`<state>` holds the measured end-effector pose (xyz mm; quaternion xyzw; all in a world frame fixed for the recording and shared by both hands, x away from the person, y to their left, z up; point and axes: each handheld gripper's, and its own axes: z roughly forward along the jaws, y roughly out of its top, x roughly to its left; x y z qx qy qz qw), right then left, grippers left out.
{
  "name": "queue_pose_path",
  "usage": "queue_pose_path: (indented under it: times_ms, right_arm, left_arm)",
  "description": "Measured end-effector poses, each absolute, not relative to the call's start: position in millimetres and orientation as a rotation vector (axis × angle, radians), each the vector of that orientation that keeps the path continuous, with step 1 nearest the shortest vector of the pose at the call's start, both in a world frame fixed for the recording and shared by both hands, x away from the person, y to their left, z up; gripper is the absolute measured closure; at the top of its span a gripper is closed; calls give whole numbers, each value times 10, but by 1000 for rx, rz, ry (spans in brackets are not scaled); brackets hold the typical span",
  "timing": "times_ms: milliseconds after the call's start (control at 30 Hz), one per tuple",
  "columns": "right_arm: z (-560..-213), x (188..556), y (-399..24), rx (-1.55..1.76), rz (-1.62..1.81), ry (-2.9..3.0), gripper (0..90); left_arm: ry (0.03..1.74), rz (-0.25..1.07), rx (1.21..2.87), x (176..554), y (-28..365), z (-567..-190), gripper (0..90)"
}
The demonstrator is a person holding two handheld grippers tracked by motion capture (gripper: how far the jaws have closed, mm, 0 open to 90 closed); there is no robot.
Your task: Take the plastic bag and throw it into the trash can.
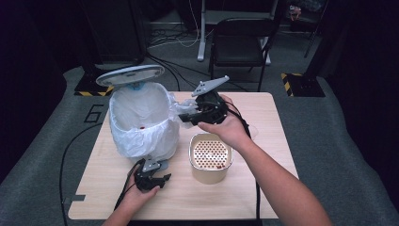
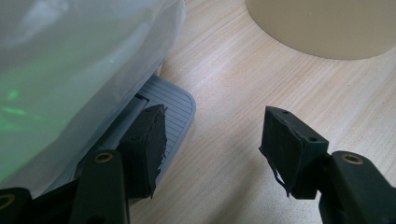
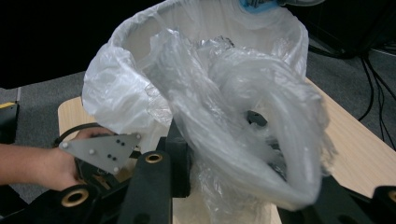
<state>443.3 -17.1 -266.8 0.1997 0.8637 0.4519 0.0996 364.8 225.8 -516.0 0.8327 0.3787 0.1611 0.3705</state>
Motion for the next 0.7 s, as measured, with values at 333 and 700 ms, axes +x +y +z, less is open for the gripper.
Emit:
queue_pose_path:
  times_ms: [333,700]
  right_arm:
    - [-2592,4515,88,575,1358,2546,658]
    - [-2576,4620,236,589,1371,2531,660]
  left_arm:
    - [983,409,2132,3639,2253,-5160,401]
    - [987,407,2122,3641,2252,-5166,401]
